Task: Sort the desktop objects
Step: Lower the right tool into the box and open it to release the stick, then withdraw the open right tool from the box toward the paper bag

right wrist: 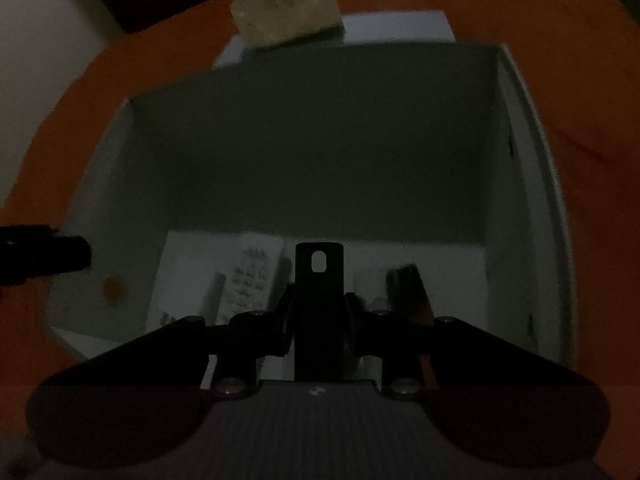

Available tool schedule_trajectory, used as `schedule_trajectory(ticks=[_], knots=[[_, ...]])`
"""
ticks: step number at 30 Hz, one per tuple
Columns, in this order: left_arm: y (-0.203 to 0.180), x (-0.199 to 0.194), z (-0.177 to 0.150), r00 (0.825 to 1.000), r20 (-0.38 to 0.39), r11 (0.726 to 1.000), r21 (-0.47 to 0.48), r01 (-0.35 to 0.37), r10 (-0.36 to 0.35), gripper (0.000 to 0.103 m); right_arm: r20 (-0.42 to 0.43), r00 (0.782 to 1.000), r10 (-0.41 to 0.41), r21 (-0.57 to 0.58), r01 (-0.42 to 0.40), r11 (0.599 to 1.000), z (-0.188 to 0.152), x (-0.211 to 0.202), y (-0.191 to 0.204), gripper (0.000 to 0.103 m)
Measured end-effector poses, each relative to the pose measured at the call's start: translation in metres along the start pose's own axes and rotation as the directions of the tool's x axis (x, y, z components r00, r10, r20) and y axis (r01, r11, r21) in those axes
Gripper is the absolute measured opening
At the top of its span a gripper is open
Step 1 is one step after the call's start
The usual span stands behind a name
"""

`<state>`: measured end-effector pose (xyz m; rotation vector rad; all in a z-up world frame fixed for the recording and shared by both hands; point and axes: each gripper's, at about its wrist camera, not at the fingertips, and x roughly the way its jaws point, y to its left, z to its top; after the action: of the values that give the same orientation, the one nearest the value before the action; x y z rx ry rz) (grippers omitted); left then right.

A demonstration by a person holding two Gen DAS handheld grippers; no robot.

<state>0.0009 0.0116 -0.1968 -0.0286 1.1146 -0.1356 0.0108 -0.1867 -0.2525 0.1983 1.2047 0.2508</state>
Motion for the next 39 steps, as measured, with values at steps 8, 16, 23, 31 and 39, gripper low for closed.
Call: schedule_trajectory(ticks=[8, 16, 23, 31, 39], knots=[[0.005, 0.001, -0.002, 0.999, -0.029, 1.0, -0.018, 0.019, -0.019, 0.103, -0.009, 0.995, -0.099, -0.037, 0.099, 0.994, -0.023, -0.003, 0.004, 0.028], [-0.004, -0.002, -0.005, 1.0, -0.009, 0.999, 0.046, 0.019, -0.018, 0.103, -0.029, 0.99, -0.139, -0.028, 0.138, 0.99, -0.035, 0.006, -0.003, 0.032], [-0.007, -0.003, -0.004, 0.999, -0.013, 0.997, 0.065, 0.04, -0.04, 0.103, 0.018, 0.993, -0.113, 0.005, 0.113, 0.994, -0.035, -0.016, -0.01, 0.033], [-0.006, -0.005, 0.007, 0.997, -0.002, 0.996, 0.047, 0.081, -0.081, 0.103, 0.107, 0.993, -0.051, 0.003, 0.051, 0.999, -0.009, -0.062, -0.012, 0.033], [0.007, -0.011, 0.043, 0.99, 0.015, 0.99, 0.01, 0.138, -0.138, 0.103, 0.13, 0.991, 0.02, -0.015, -0.018, 1.0, 0.037, -0.076, -0.02, 0.033]])
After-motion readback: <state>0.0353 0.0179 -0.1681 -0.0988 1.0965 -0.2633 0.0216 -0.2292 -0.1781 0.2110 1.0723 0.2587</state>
